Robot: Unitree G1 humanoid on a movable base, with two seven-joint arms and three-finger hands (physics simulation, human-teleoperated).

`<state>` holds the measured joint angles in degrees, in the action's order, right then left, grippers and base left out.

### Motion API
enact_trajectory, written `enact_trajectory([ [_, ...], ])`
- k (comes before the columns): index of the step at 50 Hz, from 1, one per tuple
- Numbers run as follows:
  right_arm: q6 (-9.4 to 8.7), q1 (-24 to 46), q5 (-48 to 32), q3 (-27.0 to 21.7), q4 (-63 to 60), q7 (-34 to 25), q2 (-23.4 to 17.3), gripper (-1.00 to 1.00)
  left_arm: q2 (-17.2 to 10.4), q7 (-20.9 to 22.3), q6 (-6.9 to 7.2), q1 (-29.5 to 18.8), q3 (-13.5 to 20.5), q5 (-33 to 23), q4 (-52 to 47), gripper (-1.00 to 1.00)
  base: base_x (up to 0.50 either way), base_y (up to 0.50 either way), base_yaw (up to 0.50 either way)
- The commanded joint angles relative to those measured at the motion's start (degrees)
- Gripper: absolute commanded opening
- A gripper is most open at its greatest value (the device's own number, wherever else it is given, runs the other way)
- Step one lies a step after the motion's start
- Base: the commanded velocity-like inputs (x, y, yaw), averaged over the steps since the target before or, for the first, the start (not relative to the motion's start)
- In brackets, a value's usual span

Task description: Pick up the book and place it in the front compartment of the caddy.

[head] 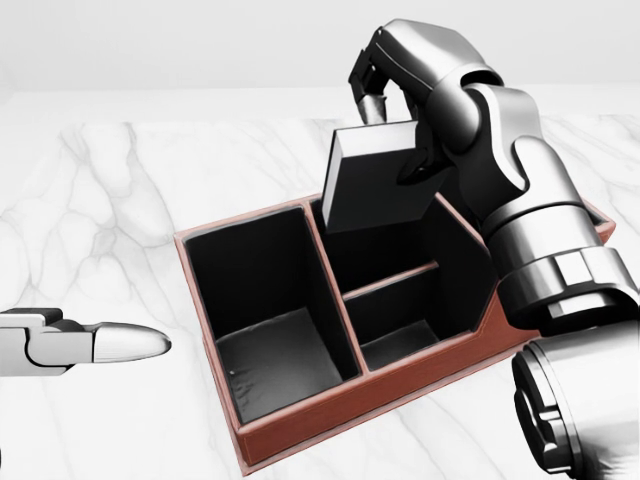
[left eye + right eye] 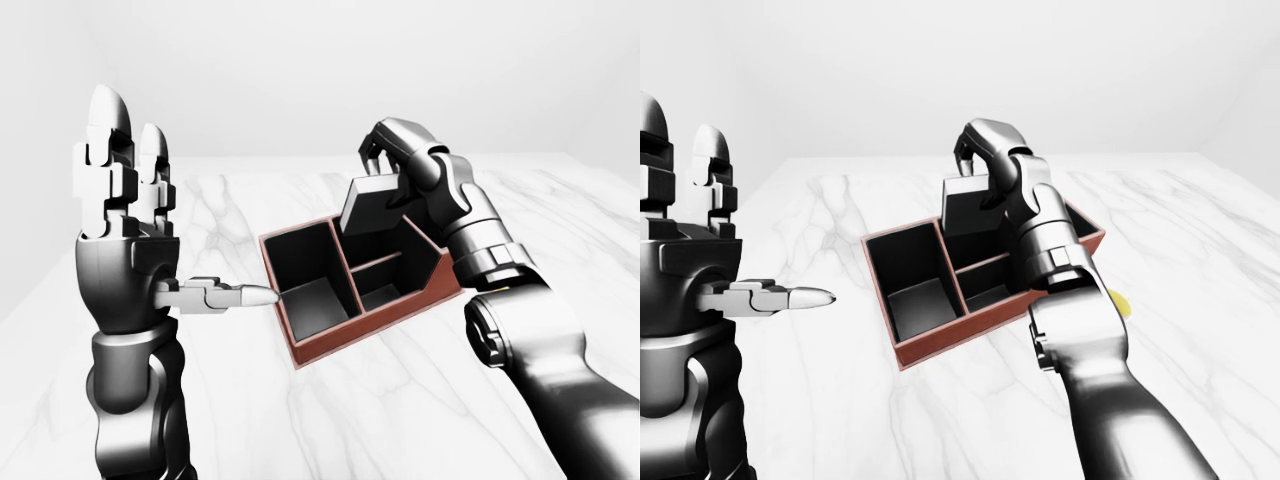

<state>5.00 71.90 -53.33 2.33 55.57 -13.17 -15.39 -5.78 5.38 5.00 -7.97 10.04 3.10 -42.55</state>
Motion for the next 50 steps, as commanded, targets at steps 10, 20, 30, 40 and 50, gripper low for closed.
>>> enact_trajectory([
  [10,0.00,1.72,-2.30,-0.77,6.11,6.23,0.10,-1.00,-0.04,-0.04,0.00,-0.05,0.03,0.03,-0.02,1.00,0.00,0.00,0.00],
  [20,0.00,1.71,-2.81,-0.45,9.11,8.73,0.55,-1.00,-0.08,-0.04,0.00,-0.05,0.03,-0.10,0.04,1.00,0.00,0.00,0.00],
  [30,0.00,1.58,-3.25,-0.36,10.71,10.20,0.52,-1.00,-0.08,-0.07,0.00,-0.09,-0.02,-0.23,0.25,1.00,0.00,0.00,0.00],
  [40,0.00,0.49,-4.38,0.29,11.61,12.66,1.38,-1.00,-0.07,-0.01,0.00,-0.01,0.07,-0.26,0.23,1.00,0.00,0.00,0.00],
  [50,0.00,-0.01,-5.21,0.68,12.88,14.94,2.12,-1.00,0.03,-0.01,0.00,0.22,-0.08,-0.39,0.16,1.00,0.00,0.00,0.00],
])
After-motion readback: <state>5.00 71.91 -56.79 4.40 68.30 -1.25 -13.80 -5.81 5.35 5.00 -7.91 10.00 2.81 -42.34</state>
